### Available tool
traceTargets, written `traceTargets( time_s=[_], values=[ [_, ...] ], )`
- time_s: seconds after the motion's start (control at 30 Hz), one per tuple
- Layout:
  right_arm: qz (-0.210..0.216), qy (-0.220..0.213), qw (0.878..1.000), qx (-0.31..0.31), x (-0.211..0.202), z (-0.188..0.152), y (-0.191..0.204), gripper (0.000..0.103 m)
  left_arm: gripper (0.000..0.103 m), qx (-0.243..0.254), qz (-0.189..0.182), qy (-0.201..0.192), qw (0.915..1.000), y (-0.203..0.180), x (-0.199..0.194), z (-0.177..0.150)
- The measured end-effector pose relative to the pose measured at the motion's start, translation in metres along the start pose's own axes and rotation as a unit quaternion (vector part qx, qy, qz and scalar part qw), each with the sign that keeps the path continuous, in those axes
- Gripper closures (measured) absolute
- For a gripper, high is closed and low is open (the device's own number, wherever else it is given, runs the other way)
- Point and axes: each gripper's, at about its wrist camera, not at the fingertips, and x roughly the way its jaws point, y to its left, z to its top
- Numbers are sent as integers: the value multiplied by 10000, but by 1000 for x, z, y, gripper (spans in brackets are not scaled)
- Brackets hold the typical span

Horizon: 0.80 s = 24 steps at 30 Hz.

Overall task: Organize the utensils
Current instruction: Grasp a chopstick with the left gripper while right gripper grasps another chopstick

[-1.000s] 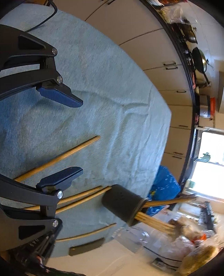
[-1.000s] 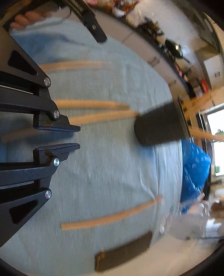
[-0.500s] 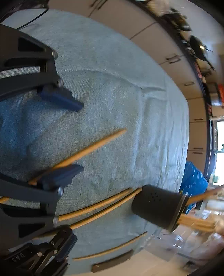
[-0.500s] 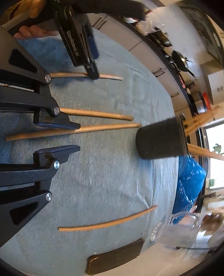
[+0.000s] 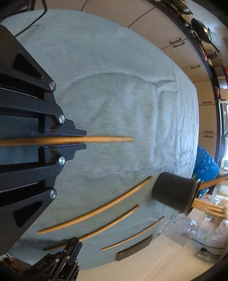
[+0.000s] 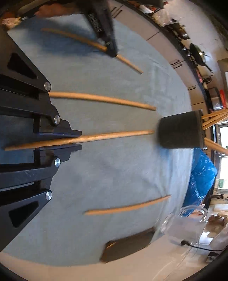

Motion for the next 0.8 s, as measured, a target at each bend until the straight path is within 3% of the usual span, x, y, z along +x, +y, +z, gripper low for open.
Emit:
traceTargets(
  time_s=[0.13,0.23,0.3,0.47,0.8],
  values=[
    [165,211,9996,-111,-14,-24,-7,87,94,123,-150,205,9996,3,-4,-5],
    [78,250,9996,-73,-12,-18,-12,85,89,97,-105,329,9994,2,-2,0],
    [34,259,9997,-37,-6,-7,-14,80,83,187,-37,406,9990,-1,1,4],
    [85,491,9988,-26,16,36,-14,80,82,277,19,495,9984,-3,10,18],
    [-248,1177,9918,-426,58,110,9,80,82,635,233,504,9964,-6,26,44]
  ],
)
